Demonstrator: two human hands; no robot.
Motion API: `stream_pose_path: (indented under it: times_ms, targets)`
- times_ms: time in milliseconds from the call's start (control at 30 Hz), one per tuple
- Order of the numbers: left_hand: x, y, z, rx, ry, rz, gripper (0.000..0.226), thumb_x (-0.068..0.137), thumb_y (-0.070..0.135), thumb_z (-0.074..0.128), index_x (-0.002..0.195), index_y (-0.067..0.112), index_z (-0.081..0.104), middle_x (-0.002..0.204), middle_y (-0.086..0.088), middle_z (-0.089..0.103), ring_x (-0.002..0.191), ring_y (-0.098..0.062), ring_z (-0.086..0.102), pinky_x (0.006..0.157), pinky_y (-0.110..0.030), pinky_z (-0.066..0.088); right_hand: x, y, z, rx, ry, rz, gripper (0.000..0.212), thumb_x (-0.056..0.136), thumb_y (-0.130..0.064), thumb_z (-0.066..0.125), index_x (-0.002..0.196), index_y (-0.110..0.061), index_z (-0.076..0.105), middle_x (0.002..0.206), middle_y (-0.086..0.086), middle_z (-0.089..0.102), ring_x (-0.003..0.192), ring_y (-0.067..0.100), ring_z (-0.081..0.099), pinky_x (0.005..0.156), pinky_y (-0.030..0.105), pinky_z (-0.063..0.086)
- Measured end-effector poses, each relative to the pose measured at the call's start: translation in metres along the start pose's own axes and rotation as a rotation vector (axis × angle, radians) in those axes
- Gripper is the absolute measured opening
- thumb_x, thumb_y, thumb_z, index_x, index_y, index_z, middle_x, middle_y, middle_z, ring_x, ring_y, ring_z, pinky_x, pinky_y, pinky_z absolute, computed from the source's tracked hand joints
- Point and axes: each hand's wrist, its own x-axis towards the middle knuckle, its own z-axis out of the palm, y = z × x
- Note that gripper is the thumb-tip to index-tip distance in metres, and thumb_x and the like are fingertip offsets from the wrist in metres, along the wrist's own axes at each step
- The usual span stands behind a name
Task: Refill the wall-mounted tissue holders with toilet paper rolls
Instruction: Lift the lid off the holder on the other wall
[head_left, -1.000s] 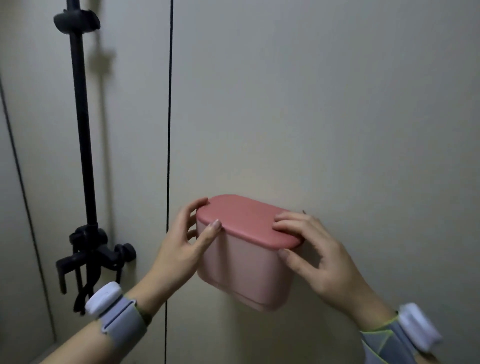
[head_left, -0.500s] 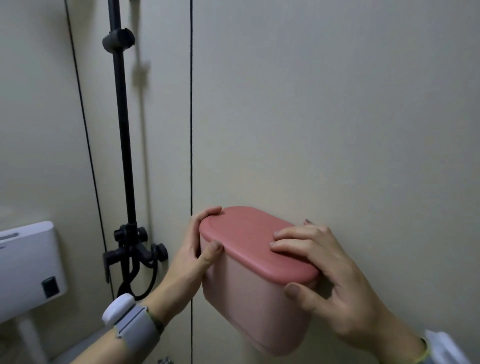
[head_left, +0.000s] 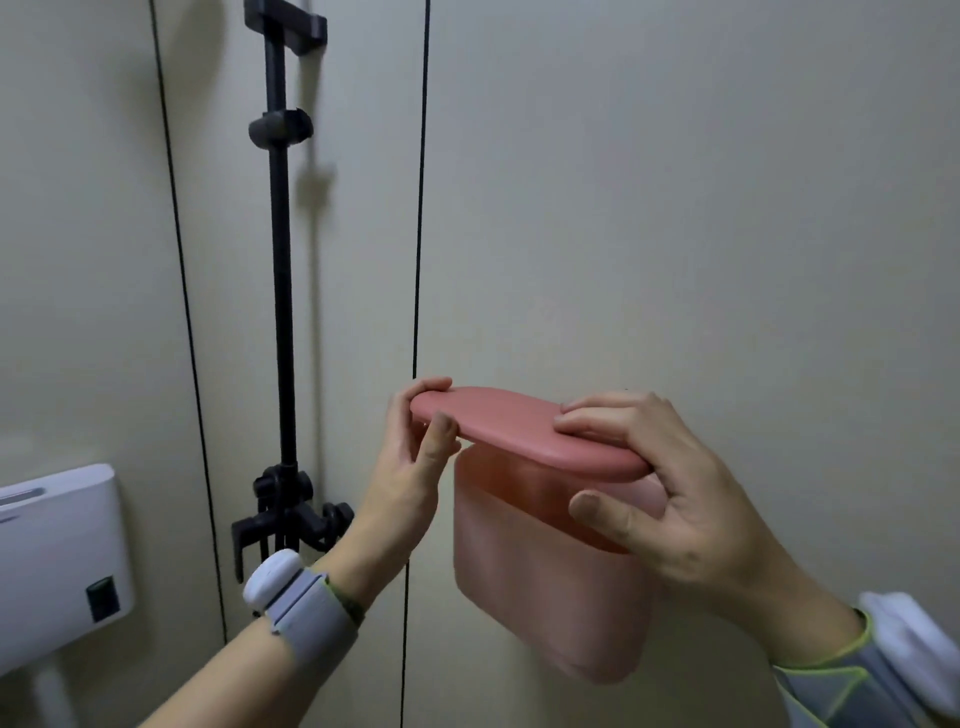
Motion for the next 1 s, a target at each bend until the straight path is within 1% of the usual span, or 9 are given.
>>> stream_pose_path:
  times_ms: [100, 200, 333, 467, 567, 667, 834, 934, 1000]
  targets:
    - [-0.013, 0.015, -0.031, -0.023, 0.040, 0.016, 0.080, 0.066, 0.086, 0.058, 0.126, 0.034, 0.049, 0.127, -0.003, 0.057, 0.121, -0.022, 0.059, 0.100, -0.039, 0.049, 0.014, -0.029, 0.024, 0.000, 0.060, -0.079, 0.027, 0.093, -0.037, 0.060, 0.119, -0.028, 0.063, 0.120, -0.015, 0.059, 0.114, 0.016, 0.056, 0.094, 0.029, 0.045]
    - [-0.038, 0.020, -0.074, 0.018, 0.118, -0.026, 0.082, 0.069, 0.085, 0.054, 0.128, 0.029, 0.046, 0.123, -0.004, 0.058, 0.118, -0.023, 0.061, 0.097, -0.039, 0.051, 0.024, -0.053, 0.070, 0.073, 0.141, -0.120, 0.024, 0.095, -0.010, 0.058, 0.110, -0.026, 0.069, 0.108, -0.015, 0.064, 0.102, 0.018, 0.060, 0.084, 0.031, 0.048]
    - [-0.083, 0.029, -0.137, 0.360, 0.237, -0.022, 0.039, 0.095, 0.052, 0.038, 0.117, 0.027, 0.055, 0.108, -0.012, 0.061, 0.095, -0.024, 0.063, 0.085, -0.031, 0.050, 0.037, -0.071, 0.138, 0.162, 0.049, -0.134, 0.027, 0.091, -0.004, 0.061, 0.103, -0.028, 0.070, 0.093, -0.015, 0.065, 0.090, 0.012, 0.060, 0.077, 0.028, 0.047]
    - [-0.138, 0.049, -0.191, 0.784, 0.265, 0.030, 0.035, 0.100, 0.050, 0.033, 0.113, 0.031, 0.060, 0.108, 0.010, 0.062, 0.103, -0.010, 0.061, 0.085, -0.025, 0.050, 0.050, -0.096, 0.217, 0.356, -0.138, -0.027, 0.037, 0.080, 0.009, 0.065, 0.093, -0.025, 0.067, 0.083, -0.014, 0.066, 0.082, 0.005, 0.062, 0.071, 0.017, 0.045]
    - [-0.178, 0.063, -0.225, 0.973, 0.326, -0.002, 0.027, 0.099, 0.044, 0.040, 0.120, 0.035, 0.054, 0.114, 0.018, 0.061, 0.108, -0.004, 0.060, 0.089, -0.015, 0.045, 0.058, -0.127, 0.274, 0.519, -0.262, 0.003, 0.017, 0.081, -0.007, 0.066, 0.089, -0.022, 0.066, 0.079, -0.012, 0.067, 0.075, 0.003, 0.062, 0.067, 0.018, 0.046]
    - [-0.218, 0.072, -0.253, 1.077, 0.505, -0.061, 0.032, 0.093, 0.015, 0.046, 0.121, 0.024, 0.059, 0.116, 0.011, 0.065, 0.109, -0.002, 0.059, 0.094, -0.017, 0.044, 0.057, -0.157, 0.325, 0.678, -0.399, -0.006, 0.014, 0.080, -0.013, 0.068, 0.090, -0.022, 0.066, 0.081, -0.011, 0.070, 0.077, 0.002, 0.065, 0.073, 0.026, 0.052]
    - [-0.292, 0.091, -0.272, 1.123, 0.917, -0.195, 0.033, 0.091, 0.010, 0.046, 0.116, 0.026, 0.060, 0.109, 0.018, 0.066, 0.103, 0.008, 0.059, 0.088, -0.009, 0.042, 0.038, -0.204, 0.392, 0.961, -0.735, -0.005, 0.029, 0.080, 0.002, 0.071, 0.098, -0.020, 0.065, 0.092, -0.006, 0.071, 0.086, 0.007, 0.064, 0.083, 0.030, 0.051]
    - [-0.345, 0.099, -0.267, 1.135, 1.183, -0.289, 0.037, 0.094, 0.009, 0.049, 0.120, 0.036, 0.055, 0.106, 0.024, 0.064, 0.101, 0.000, 0.061, 0.088, -0.023, 0.048, 0.008, -0.231, 0.412, 1.135, -0.924, 0.036, 0.032, 0.081, 0.007, 0.069, 0.104, -0.014, 0.063, 0.098, 0.010, 0.070, 0.087, 0.015, 0.061, 0.086, 0.039, 0.051]
    - [-0.380, 0.104, -0.256, 1.127, 1.367, -0.346, 0.041, 0.096, 0.011, 0.050, 0.119, 0.044, 0.052, 0.099, 0.025, 0.062, 0.090, -0.006, 0.064, 0.079, -0.031, 0.052, -0.019, -0.249, 0.420, 1.238, -1.061, 0.051, 0.034, 0.082, 0.009, 0.068, 0.110, -0.011, 0.061, 0.102, 0.021, 0.066, 0.086, 0.022, 0.056, 0.085, 0.048, 0.051]
